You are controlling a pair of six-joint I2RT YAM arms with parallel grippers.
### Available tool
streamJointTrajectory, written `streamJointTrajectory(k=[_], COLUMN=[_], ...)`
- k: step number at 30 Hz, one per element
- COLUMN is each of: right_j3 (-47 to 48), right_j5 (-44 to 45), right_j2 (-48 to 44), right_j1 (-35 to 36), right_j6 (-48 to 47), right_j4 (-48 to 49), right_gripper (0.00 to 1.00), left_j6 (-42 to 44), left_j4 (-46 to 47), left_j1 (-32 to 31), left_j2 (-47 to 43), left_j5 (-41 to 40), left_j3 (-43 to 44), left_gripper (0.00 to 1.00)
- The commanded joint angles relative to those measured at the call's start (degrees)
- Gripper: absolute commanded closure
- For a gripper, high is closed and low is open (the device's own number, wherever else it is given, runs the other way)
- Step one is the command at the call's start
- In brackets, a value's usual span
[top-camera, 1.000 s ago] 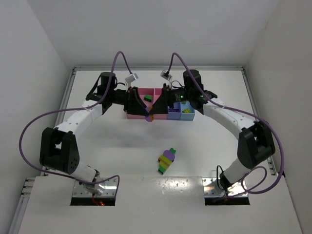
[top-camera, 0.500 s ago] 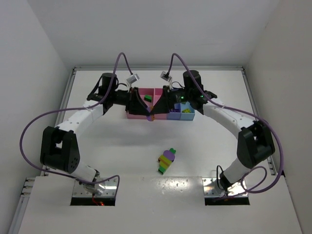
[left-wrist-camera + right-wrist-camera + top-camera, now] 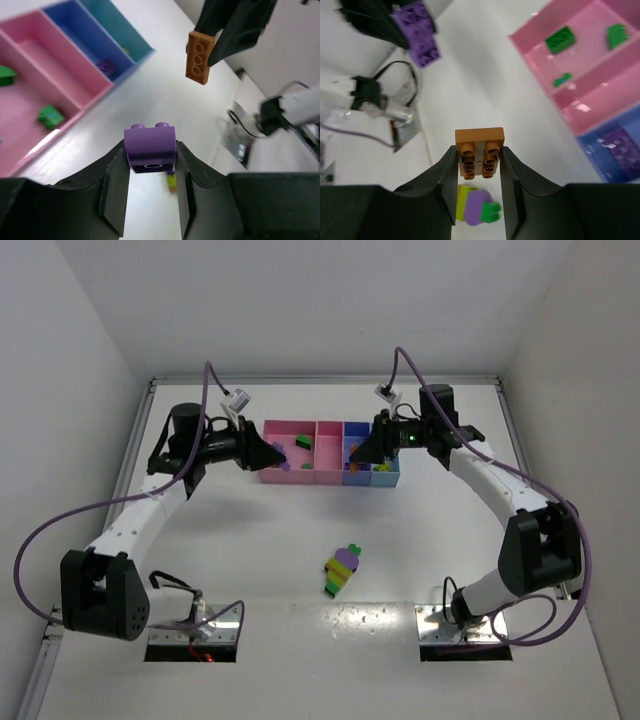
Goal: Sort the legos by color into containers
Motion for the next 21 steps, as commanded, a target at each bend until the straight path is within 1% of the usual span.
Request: streamJointTrajectory(k=[1,2,3,6,7,8,11,12,16,21], right_j3=[0.17,0.88,1.49,3.07,3.08,4.04,10.61,11.86,18.01,23.9], right_j5=[9.22,11.23,15.08,19.59,20.3,20.31,19.61,19.6,21.0,20.48], right_j2=[-1.61,-1.61,-1.09,2.5,4.0,7.75,14.36,17.86,25.34,31.07], right_j1=[-1.53,-1.53,-0.93,0.13,0.66,0.66,0.66,0.66,1.19,1.72], right_j6=[-6.55,-6.56,-6.56,-7.17,-6.57,-5.86,-2.96,-2.96,-2.17,-2.17], right_j4=[-1.94,-0.72,0.07,3.67,4.9,7.18,9.3,9.83,9.92,9.23], right_gripper=[1.0,1.0,1.0,1.0,1.0,1.0,1.0,1.0,1.0,1.0], left_j6=[0.69,1.48,1.49,2.19,2.19,2.71,2.72,2.72,4.12,4.65], left_j4=[0.18,-1.13,-2.02,-4.05,-4.57,-4.57,-4.57,-4.57,-5.89,-5.89], left_j1=[-2.37,-3.16,-4.91,-5.46,-5.46,-5.46,-5.46,-5.46,-3.53,-3.0], left_j2=[-5.57,-6.53,-8.11,-8.74,-8.74,-8.74,-8.21,-7.69,-7.69,-6.46], left_j5=[-16.2,-19.54,-26.79,-32.82,-32.84,-32.84,-32.15,-32.14,-32.84,-32.31], left_j3=[0.21,0.21,0.21,0.21,0.21,0.73,0.74,0.74,1.26,1.79], left_gripper=[1.0,1.0,1.0,1.0,1.0,1.0,1.0,1.0,1.0,1.0])
